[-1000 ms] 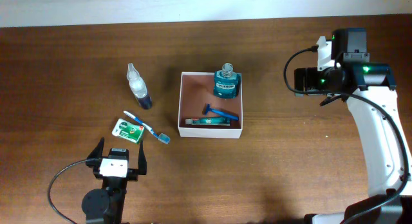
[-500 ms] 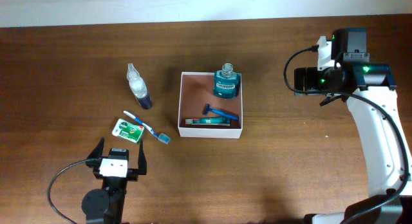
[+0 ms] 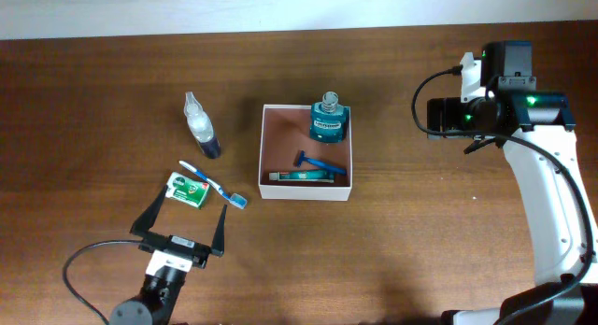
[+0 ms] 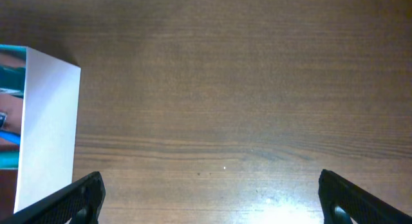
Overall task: Pack container
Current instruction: 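Move the left gripper to the soap pump bottle and grasp it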
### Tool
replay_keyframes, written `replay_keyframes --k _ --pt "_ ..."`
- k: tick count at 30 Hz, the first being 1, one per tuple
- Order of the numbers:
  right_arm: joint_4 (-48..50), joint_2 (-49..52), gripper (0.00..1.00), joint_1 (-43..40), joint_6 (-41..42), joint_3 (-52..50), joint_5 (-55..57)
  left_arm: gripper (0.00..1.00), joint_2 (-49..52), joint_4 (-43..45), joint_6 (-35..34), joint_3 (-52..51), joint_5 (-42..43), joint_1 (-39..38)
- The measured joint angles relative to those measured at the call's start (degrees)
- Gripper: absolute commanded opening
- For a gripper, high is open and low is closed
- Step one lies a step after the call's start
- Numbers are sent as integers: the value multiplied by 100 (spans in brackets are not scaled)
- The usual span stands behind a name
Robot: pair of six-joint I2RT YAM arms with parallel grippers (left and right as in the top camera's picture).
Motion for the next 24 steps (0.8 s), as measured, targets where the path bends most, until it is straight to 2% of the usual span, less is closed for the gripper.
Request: replay_keyframes --k 3,7,9,12,16,19,22,24 --pt "2 0 98 0 2 0 -2 99 188 -417 0 269 -4 0" --pt "-2 0 99 0 2 -2 -2 99 1051 -1025 0 1198 -212 0" --pt "-2 0 98 0 0 -4 -2 100 1751 -1368 0 2004 -269 0" --pt "0 0 98 0 2 -9 -2 99 2940 -2492 9 3499 -107 0" --pt "-4 0 99 0 0 -15 13 99 4806 -4470 -2 5744 129 0" --pt "-2 0 99 0 2 -15 13 99 5978 -5501 -7 6968 205 0" --pt "0 0 99 0 0 -15 13 100 6837 -6105 -7 7694 238 0" --pt "0 0 99 0 2 -15 15 100 7222 -6153 -7 7877 238 0"
